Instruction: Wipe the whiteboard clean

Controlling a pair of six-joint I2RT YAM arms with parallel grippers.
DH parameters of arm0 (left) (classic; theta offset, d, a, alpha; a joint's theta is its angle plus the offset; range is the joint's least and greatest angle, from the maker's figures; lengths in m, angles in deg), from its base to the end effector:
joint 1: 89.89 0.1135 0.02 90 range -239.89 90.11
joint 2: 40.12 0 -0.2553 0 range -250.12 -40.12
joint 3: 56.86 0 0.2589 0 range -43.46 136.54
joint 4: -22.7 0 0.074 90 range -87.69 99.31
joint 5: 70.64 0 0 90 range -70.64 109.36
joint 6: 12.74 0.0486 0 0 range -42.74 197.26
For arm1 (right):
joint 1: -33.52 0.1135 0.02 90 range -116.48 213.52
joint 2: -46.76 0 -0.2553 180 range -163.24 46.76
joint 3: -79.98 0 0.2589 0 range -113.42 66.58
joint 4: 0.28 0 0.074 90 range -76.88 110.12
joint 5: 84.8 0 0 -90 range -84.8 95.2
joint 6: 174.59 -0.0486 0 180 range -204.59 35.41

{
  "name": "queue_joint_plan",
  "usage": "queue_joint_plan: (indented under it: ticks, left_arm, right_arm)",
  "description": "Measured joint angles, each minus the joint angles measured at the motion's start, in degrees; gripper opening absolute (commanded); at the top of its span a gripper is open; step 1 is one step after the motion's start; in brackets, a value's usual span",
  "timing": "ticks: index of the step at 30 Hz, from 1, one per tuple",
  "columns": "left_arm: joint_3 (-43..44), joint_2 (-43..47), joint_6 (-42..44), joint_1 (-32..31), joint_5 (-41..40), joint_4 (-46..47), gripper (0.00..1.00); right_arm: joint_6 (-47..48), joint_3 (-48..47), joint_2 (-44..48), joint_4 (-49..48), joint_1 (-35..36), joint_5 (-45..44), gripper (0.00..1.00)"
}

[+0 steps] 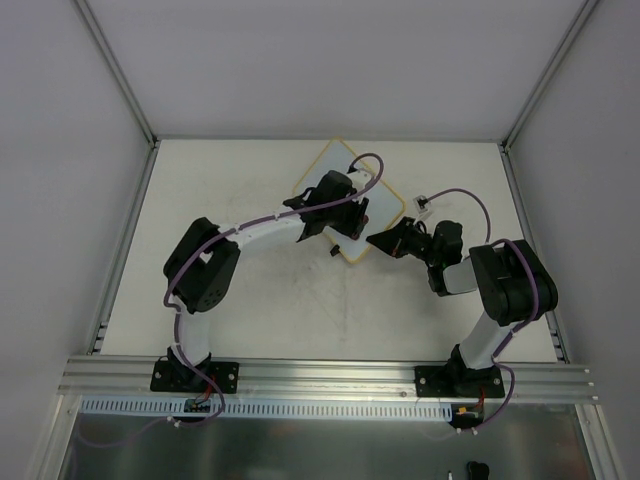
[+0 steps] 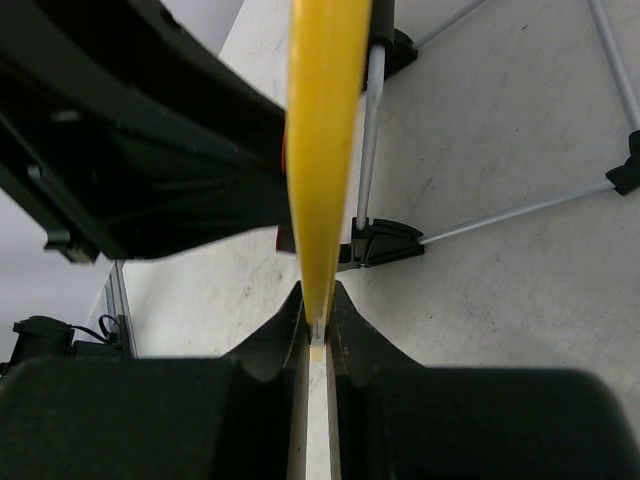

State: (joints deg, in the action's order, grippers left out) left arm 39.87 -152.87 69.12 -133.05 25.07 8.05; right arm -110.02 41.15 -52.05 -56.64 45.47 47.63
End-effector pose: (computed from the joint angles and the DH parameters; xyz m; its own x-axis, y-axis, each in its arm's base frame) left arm 0.3416 -0.3270 0.2151 -0.4735 0.2509 -0.8443 0.6829 0.7100 -0.1720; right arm 0.2850 0.0938 0.1347 -0.4043 0.2384 -0.8830 -0.7064 0.5318 0.4670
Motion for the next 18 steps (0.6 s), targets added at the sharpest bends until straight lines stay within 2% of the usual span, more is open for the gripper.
queue_joint_plan:
  ticks: [5, 10, 13, 18]
  left_arm:
    - [-6.73, 2.47, -1.38, -1.11, 0.33, 2.62, 0.0]
    - [-9.57, 4.02, -3.06, 0.81, 1.97, 3.52, 0.0]
    - [-11.91, 6.36, -4.37, 3.34, 2.32, 2.73, 0.0]
    - [-19.39, 15.02, -7.69, 11.23, 2.78, 1.95, 0.0]
  right_arm:
    - [0.44, 0.0, 0.0, 0.22, 0.0, -0.02, 0.0]
    - [0.46, -0.13, 0.0, 0.04, 0.15, 0.37, 0.0]
    - [0.35, -0.37, 0.0, -0.31, 0.72, 1.51, 0.0]
    - [0.33, -0.37, 0.0, -0.04, 1.95, 4.52, 0.0]
